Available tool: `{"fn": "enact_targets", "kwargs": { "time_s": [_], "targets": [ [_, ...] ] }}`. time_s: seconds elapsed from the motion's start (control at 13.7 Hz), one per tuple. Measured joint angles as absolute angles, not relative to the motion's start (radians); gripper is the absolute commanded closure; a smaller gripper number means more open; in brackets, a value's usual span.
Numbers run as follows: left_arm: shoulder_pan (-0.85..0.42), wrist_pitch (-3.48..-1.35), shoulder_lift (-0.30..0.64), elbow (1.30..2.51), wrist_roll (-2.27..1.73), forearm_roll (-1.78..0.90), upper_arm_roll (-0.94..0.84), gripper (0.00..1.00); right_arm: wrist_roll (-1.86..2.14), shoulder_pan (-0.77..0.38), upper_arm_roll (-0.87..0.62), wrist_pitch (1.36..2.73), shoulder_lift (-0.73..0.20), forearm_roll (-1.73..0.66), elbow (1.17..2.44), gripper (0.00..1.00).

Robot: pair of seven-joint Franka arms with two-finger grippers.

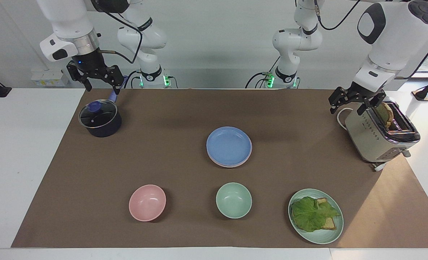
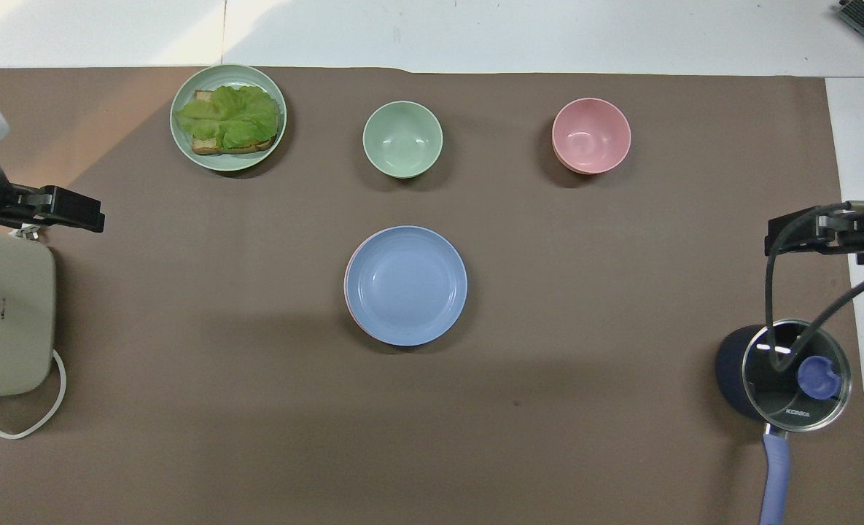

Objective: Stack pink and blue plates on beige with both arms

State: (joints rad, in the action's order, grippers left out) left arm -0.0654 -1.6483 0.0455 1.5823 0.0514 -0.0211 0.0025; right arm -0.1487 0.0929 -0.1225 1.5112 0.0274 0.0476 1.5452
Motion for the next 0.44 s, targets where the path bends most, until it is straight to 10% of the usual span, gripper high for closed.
{"fn": "enact_targets", "kwargs": {
  "time_s": [0.44],
  "targets": [
    [-0.065, -1.648, 0.045, 1.582, 0.051, -0.021, 0.002, 0.00, -0.148, 0.086, -0.123, 1.504, 0.027, 0.044, 1.547, 0.00]
  ]
}}
